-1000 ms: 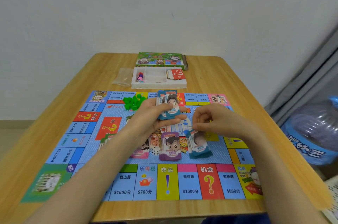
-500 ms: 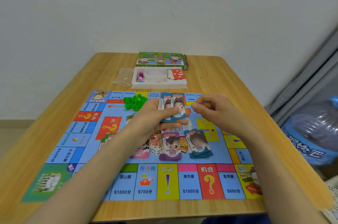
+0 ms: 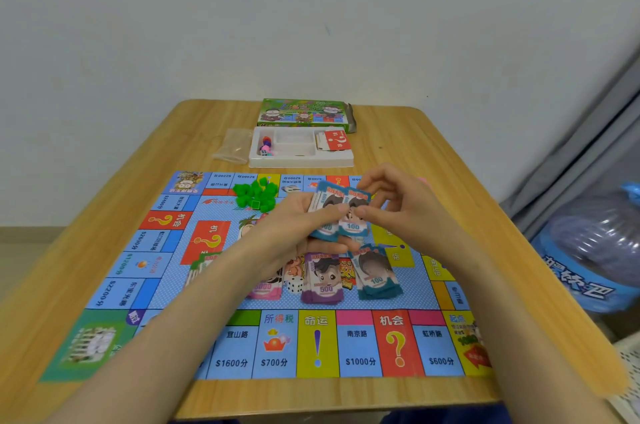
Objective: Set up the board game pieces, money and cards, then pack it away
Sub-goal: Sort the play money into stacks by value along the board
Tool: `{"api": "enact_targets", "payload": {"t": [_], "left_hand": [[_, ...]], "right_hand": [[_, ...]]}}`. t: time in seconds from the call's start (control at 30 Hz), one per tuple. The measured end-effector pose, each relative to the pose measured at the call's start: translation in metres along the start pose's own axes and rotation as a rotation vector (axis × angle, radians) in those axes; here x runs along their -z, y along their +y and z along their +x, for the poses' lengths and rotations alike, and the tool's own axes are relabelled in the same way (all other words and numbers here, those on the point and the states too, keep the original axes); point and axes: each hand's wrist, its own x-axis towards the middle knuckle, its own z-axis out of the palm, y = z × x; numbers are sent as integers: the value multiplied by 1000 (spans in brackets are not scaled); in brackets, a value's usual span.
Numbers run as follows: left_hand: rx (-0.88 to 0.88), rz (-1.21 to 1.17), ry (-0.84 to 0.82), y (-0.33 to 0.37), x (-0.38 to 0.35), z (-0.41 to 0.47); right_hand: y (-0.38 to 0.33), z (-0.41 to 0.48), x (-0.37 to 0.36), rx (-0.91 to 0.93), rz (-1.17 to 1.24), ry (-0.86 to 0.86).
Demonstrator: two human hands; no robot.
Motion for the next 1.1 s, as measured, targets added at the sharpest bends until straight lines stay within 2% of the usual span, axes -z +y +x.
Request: {"api": "enact_targets", "payload": {"t": [0.23,0.37,0.67,1.1], "left_hand": [[16,-155,68,0,2,2],[11,-135,58,-1,4,6],[-27,-79,66,-5,6,8],[-48,-83,77,-4,7,8]], "right_hand": [[-3,1,6,5,89,111],[-2,2,10,-43,87,145],[-2,-1,8,-130,-84,-145],[5,-2,7,-196,-222,-295]]}}
